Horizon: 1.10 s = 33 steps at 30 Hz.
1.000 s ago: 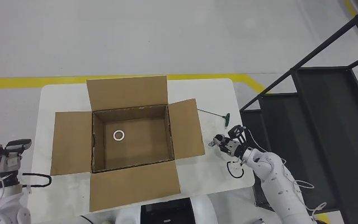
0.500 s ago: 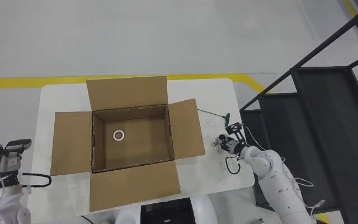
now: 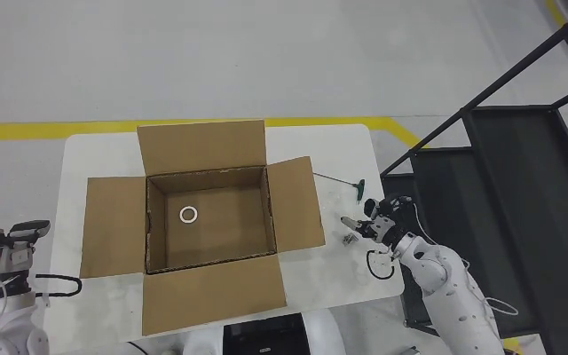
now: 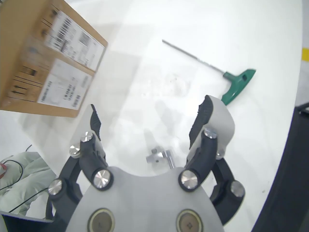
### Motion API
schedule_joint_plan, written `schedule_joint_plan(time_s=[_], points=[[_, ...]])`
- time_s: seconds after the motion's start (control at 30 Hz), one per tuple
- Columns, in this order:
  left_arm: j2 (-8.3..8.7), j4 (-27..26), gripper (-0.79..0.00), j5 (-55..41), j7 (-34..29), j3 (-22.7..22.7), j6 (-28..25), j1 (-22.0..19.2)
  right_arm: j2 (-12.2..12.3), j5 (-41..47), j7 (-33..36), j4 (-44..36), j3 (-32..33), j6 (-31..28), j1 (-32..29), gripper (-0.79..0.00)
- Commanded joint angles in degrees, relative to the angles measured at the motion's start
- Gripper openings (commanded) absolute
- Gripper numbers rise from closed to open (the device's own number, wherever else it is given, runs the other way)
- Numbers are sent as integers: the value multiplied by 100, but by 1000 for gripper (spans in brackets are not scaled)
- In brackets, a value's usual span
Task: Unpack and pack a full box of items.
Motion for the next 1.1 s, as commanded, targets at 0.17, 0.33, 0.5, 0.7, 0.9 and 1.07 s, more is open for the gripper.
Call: schedule_joint_plan(time_s=[0.17,0.33,0.5,0.7,0.9,1.07], points=[[0,0,0,0,0,0,0,0,25,-780,-1445,-917,163,-562,-341,0],[0,0,0,0,0,0,0,0,34,-1421,-1610,-1723,-89,-687,-145,0],[0,0,0,0,0,0,0,0,48,-1880,-850,-2509,-590,-764,367,0],[0,0,0,0,0,0,0,0,-4,-1903,844,-3080,-1738,-661,1427,0],[0,0,0,0,0,0,0,0,-200,-1495,3022,-2718,-3213,31,2835,0],[0,0,0,0,0,0,0,0,-447,-800,4216,-1957,-4150,696,3996,0]])
